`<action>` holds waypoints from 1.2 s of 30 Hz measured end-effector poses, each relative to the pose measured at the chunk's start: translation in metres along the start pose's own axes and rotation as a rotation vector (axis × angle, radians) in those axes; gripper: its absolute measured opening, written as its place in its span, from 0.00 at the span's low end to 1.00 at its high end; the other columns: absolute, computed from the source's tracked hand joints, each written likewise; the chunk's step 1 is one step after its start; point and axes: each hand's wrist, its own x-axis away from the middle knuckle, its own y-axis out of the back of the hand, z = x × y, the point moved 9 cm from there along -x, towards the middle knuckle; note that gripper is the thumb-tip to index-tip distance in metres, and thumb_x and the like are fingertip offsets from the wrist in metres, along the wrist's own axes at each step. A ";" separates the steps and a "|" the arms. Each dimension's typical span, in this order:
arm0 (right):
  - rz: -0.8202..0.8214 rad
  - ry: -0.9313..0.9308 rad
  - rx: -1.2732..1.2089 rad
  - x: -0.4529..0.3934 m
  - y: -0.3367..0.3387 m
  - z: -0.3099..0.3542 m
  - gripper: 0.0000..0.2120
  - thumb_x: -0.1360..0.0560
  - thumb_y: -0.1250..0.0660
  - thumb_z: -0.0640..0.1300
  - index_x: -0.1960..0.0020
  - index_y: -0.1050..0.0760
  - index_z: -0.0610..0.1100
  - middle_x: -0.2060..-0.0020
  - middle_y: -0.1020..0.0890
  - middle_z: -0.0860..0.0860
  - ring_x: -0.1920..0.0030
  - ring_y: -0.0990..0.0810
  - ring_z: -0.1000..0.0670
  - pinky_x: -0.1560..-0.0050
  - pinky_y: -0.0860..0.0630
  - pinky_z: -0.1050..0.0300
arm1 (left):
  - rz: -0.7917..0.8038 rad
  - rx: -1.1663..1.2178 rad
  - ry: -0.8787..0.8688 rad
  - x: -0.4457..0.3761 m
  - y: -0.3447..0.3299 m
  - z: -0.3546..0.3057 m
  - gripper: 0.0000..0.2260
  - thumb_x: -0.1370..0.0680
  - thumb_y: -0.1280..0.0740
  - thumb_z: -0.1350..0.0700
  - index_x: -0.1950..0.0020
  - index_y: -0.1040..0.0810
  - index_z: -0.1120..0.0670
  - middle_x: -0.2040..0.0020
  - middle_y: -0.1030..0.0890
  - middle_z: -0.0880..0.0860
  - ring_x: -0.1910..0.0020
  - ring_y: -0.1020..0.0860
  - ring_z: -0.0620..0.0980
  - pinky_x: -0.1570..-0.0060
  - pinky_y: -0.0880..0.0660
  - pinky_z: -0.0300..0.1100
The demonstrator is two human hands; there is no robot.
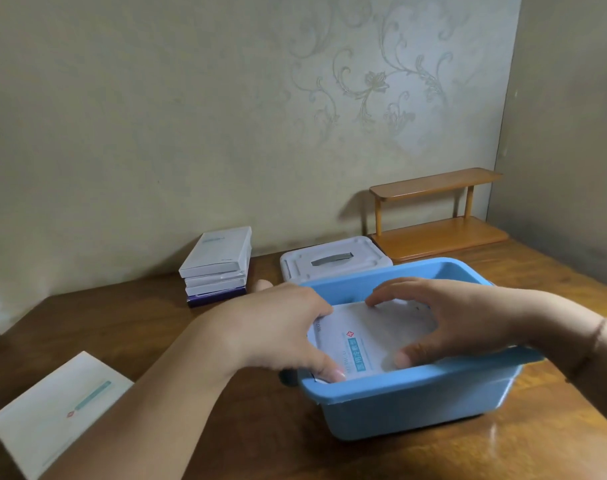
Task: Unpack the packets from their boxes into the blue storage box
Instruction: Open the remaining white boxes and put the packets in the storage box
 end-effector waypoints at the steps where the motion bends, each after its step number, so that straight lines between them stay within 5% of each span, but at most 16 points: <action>1: 0.003 0.005 0.017 0.000 0.000 0.001 0.31 0.40 0.31 0.75 0.41 0.40 0.79 0.36 0.37 0.76 0.34 0.36 0.65 0.30 0.37 0.56 | 0.009 -0.006 -0.006 -0.001 0.001 -0.001 0.25 0.32 0.28 0.32 0.42 0.24 0.45 0.45 0.23 0.44 0.44 0.30 0.51 0.45 0.26 0.53; 5: 0.016 -0.002 0.035 -0.002 -0.004 -0.001 0.32 0.39 0.31 0.74 0.39 0.42 0.79 0.37 0.36 0.76 0.36 0.35 0.64 0.32 0.36 0.56 | 0.026 -0.045 0.011 0.000 -0.003 -0.003 0.21 0.30 0.28 0.34 0.47 0.25 0.46 0.50 0.24 0.46 0.48 0.33 0.51 0.50 0.27 0.50; 10: 0.037 0.013 0.037 -0.004 -0.007 0.004 0.32 0.37 0.30 0.72 0.38 0.43 0.78 0.43 0.39 0.80 0.41 0.34 0.67 0.37 0.35 0.59 | -0.027 -0.169 -0.034 0.001 -0.002 -0.019 0.18 0.27 0.30 0.37 0.50 0.27 0.50 0.53 0.24 0.48 0.50 0.31 0.51 0.67 0.43 0.39; 12: -0.016 0.003 0.049 0.003 0.001 0.000 0.34 0.38 0.32 0.74 0.37 0.43 0.77 0.38 0.40 0.78 0.35 0.37 0.66 0.32 0.37 0.57 | -0.025 -0.120 -0.050 0.001 -0.002 -0.014 0.20 0.27 0.31 0.35 0.45 0.25 0.49 0.47 0.23 0.47 0.46 0.28 0.51 0.62 0.36 0.38; 14: -0.227 0.019 0.024 0.018 0.026 -0.006 0.34 0.40 0.35 0.78 0.36 0.39 0.76 0.33 0.39 0.76 0.32 0.38 0.65 0.32 0.35 0.57 | -0.013 0.018 -0.048 0.004 -0.007 0.001 0.30 0.28 0.34 0.31 0.30 0.30 0.45 0.30 0.29 0.41 0.31 0.32 0.47 0.38 0.31 0.42; 15: -0.396 0.035 -0.047 0.030 0.041 -0.011 0.33 0.39 0.37 0.79 0.36 0.36 0.74 0.34 0.34 0.75 0.32 0.34 0.64 0.34 0.32 0.57 | -0.040 0.117 -0.058 0.007 -0.009 0.007 0.36 0.29 0.37 0.28 0.24 0.37 0.42 0.24 0.40 0.37 0.25 0.40 0.40 0.28 0.39 0.39; 17: -0.732 0.032 -0.295 0.058 0.063 -0.034 0.34 0.39 0.37 0.78 0.35 0.29 0.68 0.37 0.26 0.69 0.35 0.26 0.60 0.37 0.27 0.52 | -0.169 0.357 -0.081 0.018 -0.013 0.011 0.45 0.33 0.46 0.21 0.21 0.52 0.38 0.25 0.56 0.27 0.27 0.54 0.26 0.30 0.54 0.27; 19: -0.865 -0.070 -0.537 0.073 0.057 -0.064 0.39 0.39 0.37 0.78 0.32 0.30 0.62 0.33 0.26 0.63 0.34 0.26 0.55 0.34 0.29 0.45 | -0.299 0.616 -0.028 0.026 -0.028 0.015 0.46 0.39 0.51 0.16 0.26 0.65 0.30 0.31 0.63 0.19 0.32 0.56 0.19 0.34 0.54 0.21; 22: -0.666 -0.208 -0.908 0.062 0.017 -0.089 0.41 0.36 0.36 0.73 0.27 0.34 0.58 0.27 0.31 0.57 0.31 0.30 0.51 0.30 0.34 0.41 | -0.374 0.878 0.074 0.028 -0.057 0.018 0.48 0.42 0.51 0.15 0.29 0.70 0.28 0.30 0.64 0.22 0.32 0.56 0.19 0.32 0.52 0.26; 25: -0.568 -0.166 -0.960 0.062 0.003 -0.085 0.34 0.35 0.36 0.69 0.32 0.29 0.60 0.31 0.27 0.58 0.32 0.28 0.49 0.29 0.35 0.39 | -0.442 0.927 0.092 0.024 -0.064 0.023 0.50 0.41 0.51 0.15 0.26 0.68 0.32 0.27 0.62 0.25 0.31 0.57 0.20 0.34 0.52 0.24; 28: -0.600 -0.206 -0.944 0.057 0.010 -0.083 0.16 0.36 0.35 0.68 0.49 0.22 0.69 0.48 0.21 0.70 0.38 0.26 0.54 0.29 0.37 0.42 | -0.378 0.935 0.101 0.020 -0.071 0.025 0.47 0.39 0.52 0.16 0.26 0.66 0.31 0.26 0.60 0.26 0.27 0.56 0.26 0.25 0.50 0.38; 30: -0.559 -0.197 -0.973 0.049 0.006 -0.075 0.09 0.35 0.36 0.66 0.56 0.21 0.72 0.58 0.20 0.73 0.47 0.26 0.62 0.37 0.33 0.51 | -0.374 0.926 0.113 0.022 -0.072 0.031 0.46 0.39 0.52 0.16 0.26 0.63 0.30 0.25 0.57 0.26 0.27 0.55 0.26 0.24 0.50 0.39; 34: -0.511 -0.180 -0.944 0.027 -0.004 -0.060 0.19 0.33 0.37 0.65 0.42 0.28 0.68 0.52 0.25 0.70 0.50 0.26 0.62 0.48 0.31 0.56 | -0.389 0.908 0.175 0.036 -0.073 0.059 0.48 0.43 0.54 0.15 0.27 0.62 0.30 0.28 0.55 0.24 0.27 0.52 0.26 0.31 0.49 0.28; 36: -0.497 -0.184 -0.895 0.015 -0.008 -0.058 0.22 0.31 0.38 0.64 0.38 0.31 0.65 0.50 0.25 0.69 0.51 0.25 0.62 0.55 0.31 0.61 | -0.379 0.916 0.185 0.042 -0.073 0.069 0.47 0.44 0.55 0.14 0.28 0.62 0.29 0.28 0.55 0.24 0.27 0.52 0.27 0.29 0.49 0.32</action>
